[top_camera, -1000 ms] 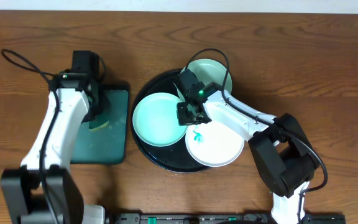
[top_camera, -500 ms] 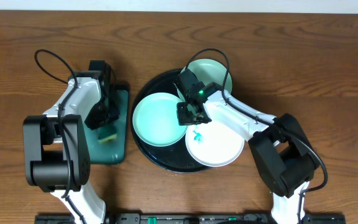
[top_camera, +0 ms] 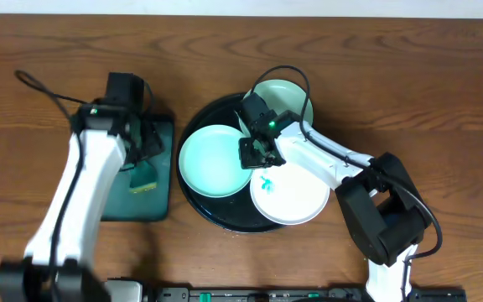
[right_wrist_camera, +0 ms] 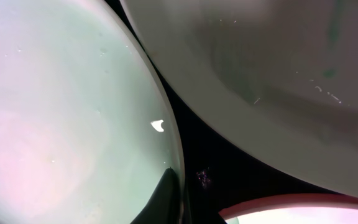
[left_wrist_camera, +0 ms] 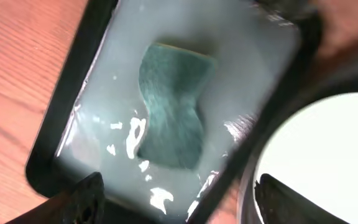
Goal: Clean dirty plates on tray and stack at the side
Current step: 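Return the sponge to the water tray with the left gripper, then lift the gripped pale green plate up off the black tray with the right gripper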
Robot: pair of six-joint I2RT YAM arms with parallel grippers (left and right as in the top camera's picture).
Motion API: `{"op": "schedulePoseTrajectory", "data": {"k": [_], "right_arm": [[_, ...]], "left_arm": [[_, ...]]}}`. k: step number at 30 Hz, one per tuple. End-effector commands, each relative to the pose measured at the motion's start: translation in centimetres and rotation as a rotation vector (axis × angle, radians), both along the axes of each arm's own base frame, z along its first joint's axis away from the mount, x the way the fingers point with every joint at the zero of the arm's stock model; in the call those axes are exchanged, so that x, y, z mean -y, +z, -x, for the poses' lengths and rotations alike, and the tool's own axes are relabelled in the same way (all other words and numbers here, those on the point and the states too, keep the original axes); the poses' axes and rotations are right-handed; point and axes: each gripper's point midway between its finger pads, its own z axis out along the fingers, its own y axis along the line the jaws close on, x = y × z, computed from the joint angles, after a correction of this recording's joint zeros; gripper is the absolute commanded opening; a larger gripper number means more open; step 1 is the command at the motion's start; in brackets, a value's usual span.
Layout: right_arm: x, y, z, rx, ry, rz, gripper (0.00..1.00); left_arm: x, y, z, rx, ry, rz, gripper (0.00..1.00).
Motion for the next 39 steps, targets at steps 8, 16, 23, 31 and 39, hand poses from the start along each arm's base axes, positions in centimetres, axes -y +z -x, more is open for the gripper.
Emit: {"op": "schedulePoseTrajectory", "data": {"k": [8,16,23,31,39], "right_arm": [[-0.2,4.6,-0.3,-0.012,-0.009,-0.183,0.02],[1.0,8.9,-0.5,-0.05,-0.064,-0.338,0.01],[1.8,10.6,1.7,-0.221,-0.019,-0.514,0.01],[2.4,11.9,-0.1,-0.106,0.109,-0.6,0.01],[5.3,9.9,-5.2,0.157,0.062,-0.316,0.02]], "left_arm": [[2.9,4.9,2.0,0.154,-0.084,0.076,0.79],[2.5,5.2,2.1,0.162,-0.08,0.061,0.8],[2.5,5.0,2.6,0.142,-0.079,0.059,0.8],[2.3,4.5,3.8,0.09,-0.078,0.053,0.8],[2.3,4.5,3.7,0.093,-0.078,0.052,0.8]]}}
